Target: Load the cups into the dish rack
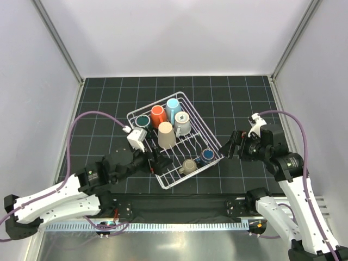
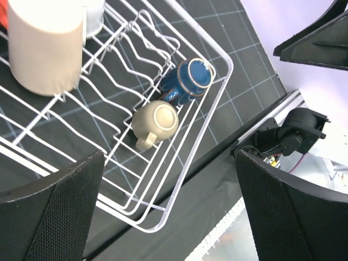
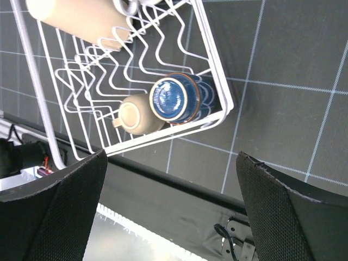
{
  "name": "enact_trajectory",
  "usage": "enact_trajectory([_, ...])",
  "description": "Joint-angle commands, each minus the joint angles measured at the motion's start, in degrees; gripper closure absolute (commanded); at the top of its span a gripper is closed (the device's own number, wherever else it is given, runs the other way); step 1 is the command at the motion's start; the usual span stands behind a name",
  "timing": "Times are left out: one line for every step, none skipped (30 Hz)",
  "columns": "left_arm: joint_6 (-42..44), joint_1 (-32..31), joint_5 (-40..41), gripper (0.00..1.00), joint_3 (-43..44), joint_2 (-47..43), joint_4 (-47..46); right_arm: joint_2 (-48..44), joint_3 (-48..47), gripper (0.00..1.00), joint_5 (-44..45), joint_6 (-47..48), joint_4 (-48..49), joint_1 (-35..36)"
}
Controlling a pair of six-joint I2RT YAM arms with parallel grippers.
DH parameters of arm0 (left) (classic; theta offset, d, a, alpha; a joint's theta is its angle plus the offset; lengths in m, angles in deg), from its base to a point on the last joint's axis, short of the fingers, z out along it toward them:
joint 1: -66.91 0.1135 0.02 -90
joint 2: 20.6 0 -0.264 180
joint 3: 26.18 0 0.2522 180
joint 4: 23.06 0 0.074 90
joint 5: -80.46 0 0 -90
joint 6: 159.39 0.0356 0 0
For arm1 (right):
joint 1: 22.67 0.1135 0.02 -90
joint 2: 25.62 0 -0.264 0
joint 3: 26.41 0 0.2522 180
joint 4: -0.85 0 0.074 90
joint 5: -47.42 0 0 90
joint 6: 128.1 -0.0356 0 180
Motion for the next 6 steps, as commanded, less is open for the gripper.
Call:
enact_trajectory([-5.2,-0.1,0.4,0.0,-2.7,-0.9,-5.7,0.2,2.3,0.0,1.7,-0.8,4.5,0.1])
enact_trajectory([-5.5,-0.1,-0.3,0.0,-3.5,-1.4,-6.3,0.2,3.0,0.0,0.7,-0.7,5.1,0.2])
enact_trajectory([-5.6,-0.1,-0.8,0.0,-4.3,-2.0,-8.4,-0.2,5.4,0.0,-1.0,-0.5,7.5,0.2])
enact_trajectory([-5.6,-0.1,-1.4,0.0,-6.7,-3.8,-10.1,-1.8,6.8,0.0,-3.0,-1.3,9.4,0.2])
enact_trajectory([-5.5,-0.1,-3.2,0.0,-7.9,-5.1,-12.0,-3.2,8.2,0.0,-5.2,-2.3,11.0,0.2])
enact_trajectory([-5.5,-0.1,-4.3,0.0,-9.9,-6.6,-14.2,-4.6,10.3,0.0,-6.4,-3.1,14.4,0.2])
